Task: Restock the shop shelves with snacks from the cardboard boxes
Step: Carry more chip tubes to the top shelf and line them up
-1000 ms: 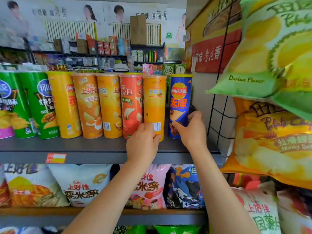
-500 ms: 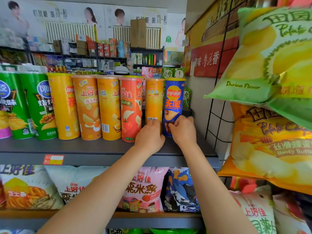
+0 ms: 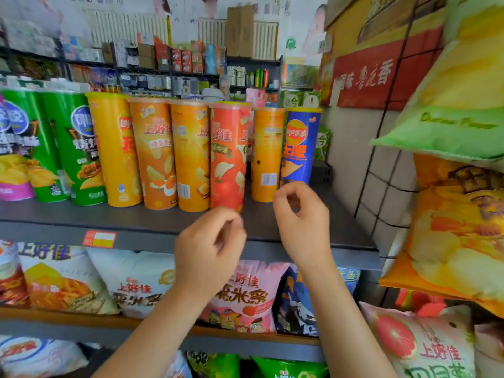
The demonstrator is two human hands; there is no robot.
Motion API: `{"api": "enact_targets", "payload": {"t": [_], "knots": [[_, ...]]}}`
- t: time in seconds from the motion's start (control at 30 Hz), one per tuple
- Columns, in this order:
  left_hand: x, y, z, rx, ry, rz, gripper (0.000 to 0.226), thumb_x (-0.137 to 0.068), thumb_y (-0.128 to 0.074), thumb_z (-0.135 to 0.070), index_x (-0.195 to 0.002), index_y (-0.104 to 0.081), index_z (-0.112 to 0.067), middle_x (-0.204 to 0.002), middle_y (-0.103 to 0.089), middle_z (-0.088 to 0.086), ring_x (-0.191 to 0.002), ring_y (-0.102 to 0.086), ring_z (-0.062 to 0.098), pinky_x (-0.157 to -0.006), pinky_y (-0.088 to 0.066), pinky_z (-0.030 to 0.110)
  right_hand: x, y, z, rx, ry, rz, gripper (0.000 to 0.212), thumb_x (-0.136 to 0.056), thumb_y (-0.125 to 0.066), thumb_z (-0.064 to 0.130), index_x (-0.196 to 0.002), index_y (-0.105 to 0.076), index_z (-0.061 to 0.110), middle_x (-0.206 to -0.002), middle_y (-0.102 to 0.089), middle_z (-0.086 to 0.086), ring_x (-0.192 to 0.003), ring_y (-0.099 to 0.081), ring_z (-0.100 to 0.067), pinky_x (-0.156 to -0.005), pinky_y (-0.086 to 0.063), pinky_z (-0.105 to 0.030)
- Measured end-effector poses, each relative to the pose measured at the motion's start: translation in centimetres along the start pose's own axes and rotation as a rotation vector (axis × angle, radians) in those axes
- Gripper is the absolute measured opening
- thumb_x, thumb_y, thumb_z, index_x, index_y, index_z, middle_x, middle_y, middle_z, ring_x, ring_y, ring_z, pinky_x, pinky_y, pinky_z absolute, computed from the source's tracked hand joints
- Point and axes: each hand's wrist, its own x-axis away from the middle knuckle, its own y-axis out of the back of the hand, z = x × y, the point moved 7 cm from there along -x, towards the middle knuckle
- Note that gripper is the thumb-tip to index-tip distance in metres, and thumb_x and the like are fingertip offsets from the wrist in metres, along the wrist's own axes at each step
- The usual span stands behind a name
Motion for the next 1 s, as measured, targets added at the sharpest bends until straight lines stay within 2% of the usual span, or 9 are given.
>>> {"api": "enact_targets", "payload": {"t": [0.1,0.2,0.3,0.37,0.43,0.57,0.73,0.87,1.0], "knots": [[6.8,5.4,8.3,-0.05,0.326,0.0,0.019,-0.087,-0.051,-0.029,-0.073,-0.063,-0.021,-0.058,-0.056,-0.004,-0.055,-0.052,0.013,-0.053,-0.04,0.029,5.2,-5.6,3.6,-0.26,0.081,0.239,0.018,-0.094,-0.057,0.014,-0.077,-0.057,0.017,-0.062,-0.052,0.003,-0.059,-0.048,-0.011,-0.057,-0.04,-0.023],[15.2,10.9,18.1,-0.216,0.68,0.124,0.022,-0.092,-0.06,-0.021,-0.075,-0.061,-0.035,-0.063,-0.062,-0.004,-0.061,-0.058,0.011,-0.056,-0.043,0.028,12.3,-14.5,5.8,-0.26,0.183,0.581,0.016,-0.096,-0.054,0.023,-0.081,-0.056,0.018,-0.061,-0.046,0.012,-0.056,-0.046,-0.007,-0.055,-0.037,-0.024],[24.1,17.8,24.2,-0.346,0.985,0.181,0.031,-0.094,-0.063,-0.016,-0.075,-0.057,-0.04,-0.061,-0.064,-0.001,-0.057,-0.059,0.012,-0.052,-0.041,0.03,20.5,-25.0,5.9,-0.177,0.183,0.938,0.021,-0.094,-0.048,0.035,-0.083,-0.056,0.019,-0.064,-0.051,0.009,-0.06,-0.049,-0.009,-0.058,-0.044,-0.037],[29.0,22.9,26.5,-0.384,1.119,0.099,0.02,-0.09,-0.059,-0.03,-0.071,-0.057,-0.035,-0.062,-0.064,0.0,-0.059,-0.06,0.016,-0.056,-0.046,0.037,25.6,-31.7,4.8,-0.116,0.156,1.09,0.021,-0.093,-0.049,0.036,-0.081,-0.055,0.019,-0.063,-0.051,0.007,-0.06,-0.048,-0.01,-0.058,-0.044,-0.037],[33.2,27.5,28.7,-0.424,1.228,0.034,0.023,-0.083,-0.047,-0.047,-0.071,-0.058,-0.031,-0.064,-0.063,0.0,-0.063,-0.06,0.018,-0.061,-0.048,0.04,30.3,-38.0,3.6,-0.089,0.097,1.218,0.019,-0.093,-0.054,0.032,-0.079,-0.055,0.019,-0.06,-0.046,0.01,-0.06,-0.044,-0.006,-0.059,-0.041,-0.036],[41.7,37.2,34.4,-0.499,1.483,-0.126,0.019,-0.088,-0.056,-0.032,-0.081,-0.069,-0.021,-0.065,-0.065,0.004,-0.07,-0.065,0.028,-0.062,-0.044,0.036,39.6,-50.3,2.7,-0.038,0.019,1.436,0.018,-0.09,-0.058,0.024,-0.075,-0.057,0.015,-0.062,-0.051,0.007,-0.062,-0.05,-0.013,-0.063,-0.043,-0.041],[51.3,45.4,44.1,-0.517,1.782,-0.187,0.013,-0.092,-0.06,-0.021,-0.087,-0.071,-0.017,-0.088,-0.073,0.014,-0.086,-0.066,0.032,-0.069,-0.045,0.037,51.4,-66.6,0.3,0.081,-0.12,1.629,0.018,-0.086,-0.057,0.027,-0.081,-0.064,0.012,-0.077,-0.068,-0.008,-0.075,-0.064,-0.029,-0.07,-0.052,-0.042],[59.4,47.2,54.2,-0.275,2.02,-0.248,0.023,-0.092,-0.057,-0.015,-0.071,-0.064,-0.012,-0.079,-0.067,0.019,-0.077,-0.062,0.033,-0.068,-0.047,0.039,59.7,-79.8,-3.8,0.263,-0.253,1.683,0.008,-0.086,-0.063,0.004,-0.092,-0.068,0.002,-0.094,-0.069,-0.022,-0.088,-0.064,-0.037,-0.074,-0.046,-0.04],[65.2,45.4,62.3,0.079,2.212,-0.413,0.022,-0.099,-0.051,-0.014,-0.08,-0.061,-0.007,-0.063,-0.053,0.009,-0.056,-0.047,0.02,-0.046,-0.038,0.023,65.8,-88.1,-10.6,0.551,-0.36,1.847,0.033,-0.092,-0.062,0.012,-0.122,-0.06,0.0,-0.122,-0.064,-0.023,-0.112,-0.062,-0.037,-0.086,-0.047,-0.041]]}}
